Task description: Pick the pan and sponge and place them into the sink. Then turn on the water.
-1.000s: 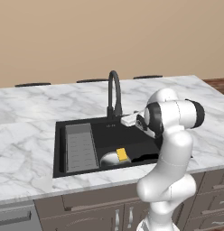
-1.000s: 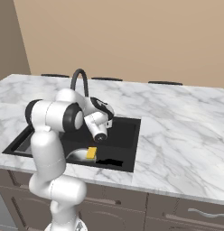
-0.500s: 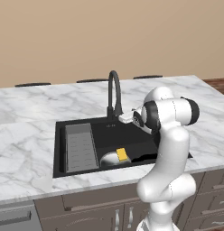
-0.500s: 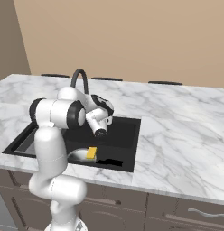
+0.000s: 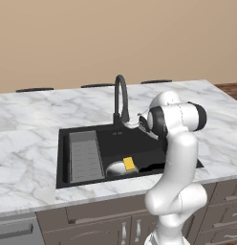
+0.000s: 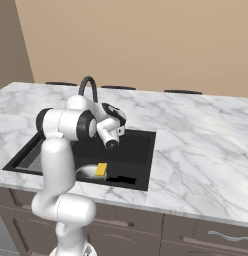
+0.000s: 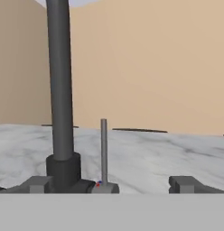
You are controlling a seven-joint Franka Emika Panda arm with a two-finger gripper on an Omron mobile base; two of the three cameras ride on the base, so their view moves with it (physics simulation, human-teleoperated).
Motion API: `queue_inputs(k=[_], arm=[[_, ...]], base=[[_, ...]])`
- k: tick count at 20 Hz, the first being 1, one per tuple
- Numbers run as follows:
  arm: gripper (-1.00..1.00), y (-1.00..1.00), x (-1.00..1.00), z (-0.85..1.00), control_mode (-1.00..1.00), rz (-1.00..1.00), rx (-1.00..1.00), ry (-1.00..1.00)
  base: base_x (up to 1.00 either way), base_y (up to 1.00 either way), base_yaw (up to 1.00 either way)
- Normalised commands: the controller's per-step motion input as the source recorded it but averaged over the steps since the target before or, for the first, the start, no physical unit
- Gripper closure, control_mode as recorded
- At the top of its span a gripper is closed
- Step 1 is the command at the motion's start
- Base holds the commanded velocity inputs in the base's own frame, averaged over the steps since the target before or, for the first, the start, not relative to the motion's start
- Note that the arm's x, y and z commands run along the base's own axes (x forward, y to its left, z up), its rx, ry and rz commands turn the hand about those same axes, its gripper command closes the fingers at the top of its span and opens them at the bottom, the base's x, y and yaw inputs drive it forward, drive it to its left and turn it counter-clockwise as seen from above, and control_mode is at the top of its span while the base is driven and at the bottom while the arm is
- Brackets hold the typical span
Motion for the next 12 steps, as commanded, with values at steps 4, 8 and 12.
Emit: queue_inputs(k=[4,8,12], arm=[[-1.00,0.07,0.17,0.00,-1.00,0.00,0.00,0.00],[-1.00,0.02,0.20,0.00,-1.00,0.00,0.00,0.00],[-1.00,0.02,0.21,0.00,-1.00,0.00,0.00,0.00]], base=[[0.00,0.00,0.00],[0.00,0.00,0.00],[0.00,0.00,0.00]])
